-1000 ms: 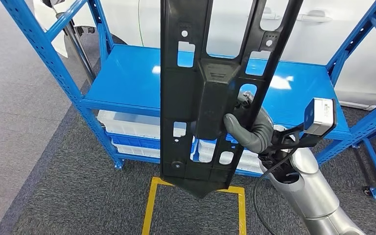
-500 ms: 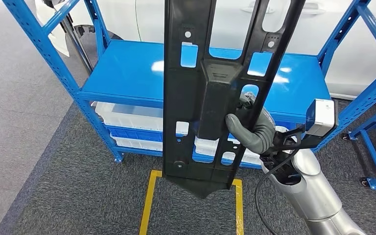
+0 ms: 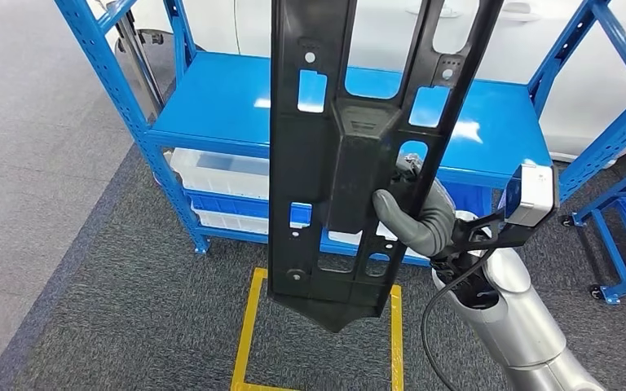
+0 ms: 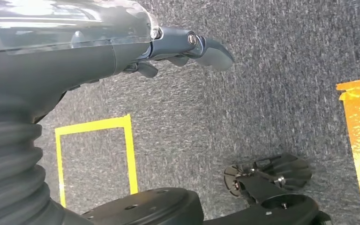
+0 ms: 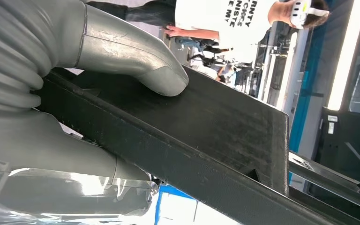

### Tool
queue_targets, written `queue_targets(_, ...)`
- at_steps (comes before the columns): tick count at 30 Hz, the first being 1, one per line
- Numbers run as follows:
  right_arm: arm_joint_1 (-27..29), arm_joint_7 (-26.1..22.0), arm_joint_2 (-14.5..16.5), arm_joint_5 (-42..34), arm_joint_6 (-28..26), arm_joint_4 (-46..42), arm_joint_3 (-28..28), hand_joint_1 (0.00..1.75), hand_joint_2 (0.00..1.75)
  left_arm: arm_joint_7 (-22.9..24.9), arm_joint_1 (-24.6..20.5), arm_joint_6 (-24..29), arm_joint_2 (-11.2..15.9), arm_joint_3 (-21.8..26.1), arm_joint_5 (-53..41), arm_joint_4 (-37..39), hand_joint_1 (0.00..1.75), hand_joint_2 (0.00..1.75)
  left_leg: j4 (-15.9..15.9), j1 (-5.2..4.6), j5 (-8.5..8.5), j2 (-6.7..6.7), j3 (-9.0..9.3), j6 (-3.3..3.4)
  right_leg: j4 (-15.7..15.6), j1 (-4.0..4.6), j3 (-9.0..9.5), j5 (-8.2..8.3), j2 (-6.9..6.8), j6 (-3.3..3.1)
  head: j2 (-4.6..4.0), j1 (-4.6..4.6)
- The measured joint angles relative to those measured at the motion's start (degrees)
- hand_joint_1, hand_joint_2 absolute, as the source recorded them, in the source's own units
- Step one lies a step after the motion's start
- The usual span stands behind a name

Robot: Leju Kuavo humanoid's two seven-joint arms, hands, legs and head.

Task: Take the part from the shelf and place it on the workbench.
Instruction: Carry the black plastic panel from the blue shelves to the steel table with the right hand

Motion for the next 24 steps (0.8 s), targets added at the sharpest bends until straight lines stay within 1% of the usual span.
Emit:
queue_targets(1,-0.01,0.01,0.01,-0.01,-0.09,0.0,0.01,1.75,1.75,0.0,-0.04,0.02,-0.01,0.01,0.0,0.0,0.0,1.75,0.16,-0.04,0.23,-0.02,-0.24,-0.28,-2.57,0.16,1.53,0.02,0.04,-0.37,0.0,0.01)
queue_targets(2,-0.03,0.01,0.02,-0.03,-0.15,0.0,0.01,1.75,1.75,0.0,-0.08,0.03,-0.01,0.02,0.0,0.0,0.0,1.75,0.22,-0.05,0.5,-0.04,-0.4,-0.59,-3.85,0.36,2.16,-0.29,0.08,-0.77,0.0,0.01)
queue_targets(3,-0.03,0.01,0.03,-0.04,-0.17,0.0,0.01,1.75,1.75,0.0,-0.09,0.04,-0.02,0.02,0.0,0.0,0.0,1.75,0.17,-0.06,0.83,-0.05,-0.47,-0.93,-4.05,0.55,2.12,-0.05,0.12,-1.16,0.0,0.01)
queue_targets(4,-0.04,0.01,0.04,-0.05,-0.17,0.0,0.01,1.75,1.75,0.0,-0.07,0.04,-0.01,0.03,0.01,0.0,0.0,1.75,0.1,-0.12,1.13,-0.07,-0.52,-1.28,-4.24,0.46,1.87,0.28,0.09,-1.57,0.0,0.01)
queue_targets(5,-0.08,0.02,0.05,-0.06,-0.17,0.0,0.01,1.75,1.75,0.0,-0.05,0.05,-0.01,0.05,0.01,0.0,0.0,1.75,0.35,-0.11,0.86,-0.1,-0.81,-1.59,-4.49,0.34,1.63,0.72,-0.01,-2.02,0.0,0.0)
queue_targets(6,-0.11,0.03,0.09,-0.06,-0.17,-0.01,0.01,1.75,1.75,-0.01,-0.05,0.06,0.0,0.07,0.02,0.0,0.0,1.75,1.32,-0.1,-0.25,-0.13,-1.3,-1.88,-4.73,0.18,1.25,1.29,-0.12,-2.49,0.0,0.0)
queue_targets(7,-0.12,0.03,0.14,-0.05,-0.19,-0.01,0.01,1.75,1.75,-0.01,-0.09,0.07,0.01,0.08,0.04,0.0,0.0,1.75,3.35,-0.06,-2.19,-0.14,-2.1,-2.14,-4.96,0.03,0.78,1.88,-0.24,-2.87,0.0,0.0)
queue_targets(8,-0.1,0.08,0.21,-0.02,-0.22,-0.02,0.01,1.75,1.75,-0.02,-0.17,0.08,0.01,0.09,0.05,0.0,0.0,1.75,6.52,0.09,-4.81,-0.13,-3.15,-2.37,-4.98,0.04,0.25,2.42,-0.33,-3.11,0.0,0.0)
queue_targets(9,-0.03,0.15,0.29,0.06,-0.32,-0.02,0.01,1.75,1.75,-0.04,-0.26,0.08,0.01,0.09,0.07,0.0,0.0,1.75,10.27,0.17,-7.26,-0.11,-4.18,-2.58,-4.94,0.07,-0.37,2.9,-0.36,-3.23,0.0,0.0)
queue_targets(10,0.09,0.24,0.37,0.21,-0.46,-0.02,0.01,1.75,1.75,-0.06,-0.33,0.09,0.01,0.09,0.08,0.0,0.0,1.75,13.59,0.22,-8.9,-0.09,-4.86,-2.76,-4.88,0.11,-1.0,3.36,-0.39,-3.23,0.0,0.0)
queue_targets(11,0.23,0.34,0.45,0.4,-0.65,-0.02,0.01,1.75,1.75,-0.08,-0.36,0.1,0.01,0.09,0.07,0.0,0.0,1.75,15.49,0.25,-9.45,-0.08,-4.82,-2.87,-4.81,0.14,-1.62,3.8,-0.42,-3.19,0.0,0.0)
queue_targets(12,0.37,0.4,0.54,0.61,-0.9,-0.05,0.01,1.75,1.75,-0.09,-0.34,0.12,0.01,0.09,0.05,0.0,0.0,1.75,15.31,0.26,-8.9,-0.08,-3.81,-2.9,-4.7,0.16,-2.21,4.21,-0.43,-3.12,0.0,0.0)
queue_targets(13,0.5,0.44,0.62,0.83,-1.13,-0.14,0.01,1.75,1.75,-0.09,-0.27,0.15,0.01,0.09,0.03,0.0,0.0,1.75,12.93,0.28,-7.55,-0.07,-1.74,-2.83,-4.55,0.16,-2.76,4.58,-0.41,-3.01,0.0,0.0)
queue_targets(14,0.58,0.48,0.68,1.02,-1.34,-0.32,0.01,1.75,1.75,-0.09,-0.13,0.19,0.01,0.1,0.01,0.0,0.0,1.75,8.87,0.28,-6.21,-0.09,1.08,-2.66,-4.34,0.16,-3.25,4.9,-0.36,-2.86,0.0,0.0)
queue_targets(15,0.63,0.49,0.73,1.21,-1.49,-0.59,-0.01,1.75,1.75,-0.08,0.0,0.23,0.02,0.1,0.0,0.0,0.0,1.75,4.65,0.19,-5.47,-0.13,3.82,-2.41,-4.13,0.22,-3.73,5.21,-0.3,-2.63,0.0,0.0)
queue_targets(16,0.67,0.5,0.75,1.41,-1.56,-0.85,-0.02,1.75,1.75,-0.09,0.14,0.27,0.02,0.11,0.0,0.0,0.0,1.75,1.49,0.1,-5.03,-0.19,5.7,-2.1,-3.99,0.27,-4.09,5.55,-0.27,-2.31,0.0,0.0)
queue_targets(17,0.71,0.49,0.78,1.57,-1.59,-1.06,-0.03,1.75,1.75,-0.09,0.26,0.29,0.02,0.11,0.0,0.0,0.0,1.75,-0.39,0.0,-5.05,-0.25,6.63,-1.82,-3.89,0.3,-4.35,5.89,-0.26,-1.97,0.0,0.0)
queue_targets(18,0.8,0.47,0.79,1.75,-1.62,-1.22,-0.04,1.75,1.75,-0.09,0.33,0.31,0.02,0.11,-0.01,0.0,0.0,1.75,-0.84,-0.14,-5.04,-0.3,6.63,-1.52,-3.95,0.32,-4.51,6.31,-0.28,-1.59,0.0,0.0)
queue_targets(19,0.89,0.45,0.8,1.95,-1.65,-1.33,-0.04,1.75,1.75,-0.1,0.43,0.33,0.0,0.12,-0.02,0.0,0.0,1.75,-0.88,-0.1,-4.57,-0.32,6.19,-1.16,-4.07,0.35,-4.57,6.76,-0.3,-1.19,0.0,0.0)
queue_targets(20,1.0,0.4,0.8,2.14,-1.67,-1.44,-0.08,1.75,1.75,-0.08,0.5,0.34,-0.04,0.13,-0.03,0.02,0.0,1.75,-1.1,-0.01,-4.12,-0.23,5.95,-0.8,-3.99,0.29,-4.75,6.74,-0.23,-0.86,0.0,0.0)
queue_targets(21,1.1,0.34,0.8,2.31,-1.69,-1.56,-0.13,1.75,1.75,-0.07,0.54,0.35,-0.08,0.13,-0.05,0.03,0.0,1.75,-1.26,0.09,-3.53,-0.13,5.56,-0.34,-3.36,0.24,-5.13,5.89,-0.15,-0.57,0.0,0.01)
queue_targets(22,1.16,0.31,0.8,2.44,-1.68,-1.65,-0.2,1.75,1.75,-0.05,0.54,0.36,-0.12,0.14,-0.07,0.05,0.0,1.75,-1.46,0.22,-2.88,-0.02,5.07,0.05,-1.71,0.18,-5.81,4.04,-0.06,-0.34,0.0,0.01)
queue_targets(23,1.24,0.27,0.8,2.51,-1.66,-1.72,-0.29,1.75,1.75,-0.04,0.51,0.35,-0.16,0.14,-0.08,0.07,0.0,1.75,-1.5,0.23,-2.27,0.09,4.48,0.32,1.2,0.02,-6.82,1.3,0.02,-0.18,0.0,0.02)
queue_targets(24,1.33,0.25,0.8,2.56,-1.64,-1.76,-0.35,1.75,1.75,-0.04,0.47,0.32,-0.17,0.15,-0.08,0.07,0.0,1.75,-1.49,0.18,-1.71,0.13,3.7,0.5,4.91,-0.03,-7.94,-1.47,0.04,-0.01,0.0,0.02)
